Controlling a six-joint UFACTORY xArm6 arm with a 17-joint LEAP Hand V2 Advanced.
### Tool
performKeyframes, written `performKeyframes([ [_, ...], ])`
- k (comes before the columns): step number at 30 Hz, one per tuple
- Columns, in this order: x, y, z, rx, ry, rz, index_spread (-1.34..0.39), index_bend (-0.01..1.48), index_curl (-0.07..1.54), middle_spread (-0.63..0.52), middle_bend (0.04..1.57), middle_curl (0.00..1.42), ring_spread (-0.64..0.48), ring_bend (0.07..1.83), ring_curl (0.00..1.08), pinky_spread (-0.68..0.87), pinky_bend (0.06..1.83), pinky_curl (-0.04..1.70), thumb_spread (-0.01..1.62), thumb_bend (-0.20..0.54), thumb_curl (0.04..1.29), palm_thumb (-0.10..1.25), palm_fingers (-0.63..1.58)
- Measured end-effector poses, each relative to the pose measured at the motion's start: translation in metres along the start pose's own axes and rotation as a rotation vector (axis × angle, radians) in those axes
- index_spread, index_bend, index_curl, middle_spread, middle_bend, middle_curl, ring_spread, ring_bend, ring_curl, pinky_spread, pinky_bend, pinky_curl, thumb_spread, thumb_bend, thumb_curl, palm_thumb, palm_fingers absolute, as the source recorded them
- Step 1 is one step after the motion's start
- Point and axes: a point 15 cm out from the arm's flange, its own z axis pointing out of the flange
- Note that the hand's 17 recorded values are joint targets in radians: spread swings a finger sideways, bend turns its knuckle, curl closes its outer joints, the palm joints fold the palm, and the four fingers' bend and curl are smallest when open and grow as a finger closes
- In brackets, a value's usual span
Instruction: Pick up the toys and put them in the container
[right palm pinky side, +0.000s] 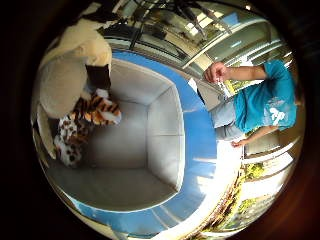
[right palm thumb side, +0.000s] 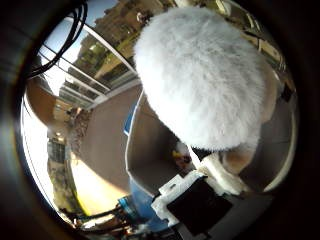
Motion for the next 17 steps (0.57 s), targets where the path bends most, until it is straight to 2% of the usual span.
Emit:
performKeyframes([
  [4, 0.005, -0.009, -0.068, 0.071, 0.026, -0.029, -0.54, 0.08, 0.58, 0.04, 0.17, 0.44, 0.26, 0.69, 0.32, 0.44, 1.09, 0.54, 1.07, -0.042, 0.40, 0.52, -0.13],
  [9, 0.008, 0.009, -0.149, 0.085, 0.039, -0.057, -0.50, 0.13, 0.46, 0.05, 0.16, 0.39, 0.27, 0.64, 0.30, 0.47, 1.05, 0.49, 1.07, -0.036, 0.37, 0.50, -0.07],
  [13, 0.006, 0.040, -0.207, 0.058, 0.040, -0.057, -0.48, 0.16, 0.41, 0.04, 0.16, 0.36, 0.28, 0.61, 0.29, 0.48, 1.03, 0.47, 1.06, -0.033, 0.35, 0.50, -0.04],
  [17, 0.006, 0.091, -0.261, -0.010, 0.033, -0.041, -0.46, 0.18, 0.39, 0.03, 0.17, 0.34, 0.28, 0.58, 0.29, 0.49, 0.99, 0.43, 1.07, -0.027, 0.34, 0.53, 0.00],
])
